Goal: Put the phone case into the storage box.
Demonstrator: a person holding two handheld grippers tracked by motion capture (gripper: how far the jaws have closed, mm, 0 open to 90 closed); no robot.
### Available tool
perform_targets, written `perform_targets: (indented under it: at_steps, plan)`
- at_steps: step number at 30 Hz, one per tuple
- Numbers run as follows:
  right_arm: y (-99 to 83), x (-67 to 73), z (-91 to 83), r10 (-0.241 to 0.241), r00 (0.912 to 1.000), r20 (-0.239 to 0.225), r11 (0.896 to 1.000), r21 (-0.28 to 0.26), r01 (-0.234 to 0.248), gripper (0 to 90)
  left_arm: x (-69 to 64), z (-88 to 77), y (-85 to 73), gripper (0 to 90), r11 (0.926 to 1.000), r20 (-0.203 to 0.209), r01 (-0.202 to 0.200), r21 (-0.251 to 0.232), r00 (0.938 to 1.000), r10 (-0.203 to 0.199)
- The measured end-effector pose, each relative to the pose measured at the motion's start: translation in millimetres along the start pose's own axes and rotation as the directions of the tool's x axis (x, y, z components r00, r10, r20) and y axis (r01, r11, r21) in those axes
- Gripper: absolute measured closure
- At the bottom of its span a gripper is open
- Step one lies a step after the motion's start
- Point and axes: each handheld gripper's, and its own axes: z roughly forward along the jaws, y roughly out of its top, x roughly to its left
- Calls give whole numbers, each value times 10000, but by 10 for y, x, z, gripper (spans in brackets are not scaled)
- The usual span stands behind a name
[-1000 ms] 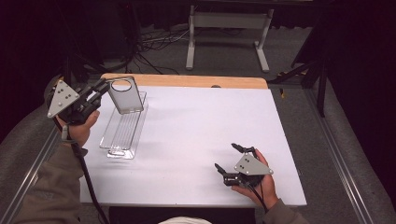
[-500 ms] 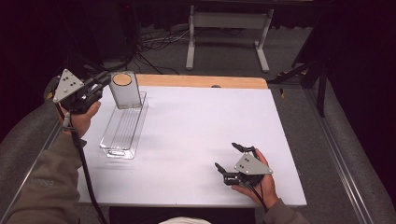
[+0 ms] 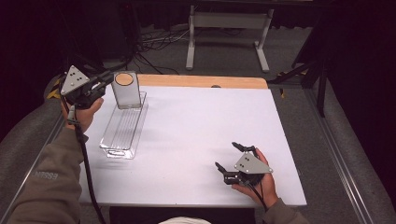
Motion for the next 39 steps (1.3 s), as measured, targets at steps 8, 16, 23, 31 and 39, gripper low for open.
perform_targets:
  at_steps: [8, 16, 23, 31, 39]
  plan:
    - [-4, -26, 11, 233, 9997, -85, 9997, 0, -233, 165, 38, 165, -49, 813, 9989, -71, -244, 412, 9997, 247]
    - [-16, -49, 11, 335, 9994, -53, 9994, 27, -335, 165, 112, 379, -127, 813, 9972, -78, -273, 695, 9996, 279]
    - [-19, -54, 9, 338, 9994, -11, 9994, 35, -338, 165, 135, 481, -200, 813, 9969, -65, -190, 763, 9998, 196]
    - [-19, -51, 13, 257, 9997, 1, 9997, 52, -257, 165, 177, 579, -299, 813, 9966, -118, 98, 819, 9999, -88]
    - [-15, -28, 26, 239, 9996, -128, 9997, 100, -238, 166, 261, 677, -428, 813, 9954, -208, 330, 898, 9993, -313]
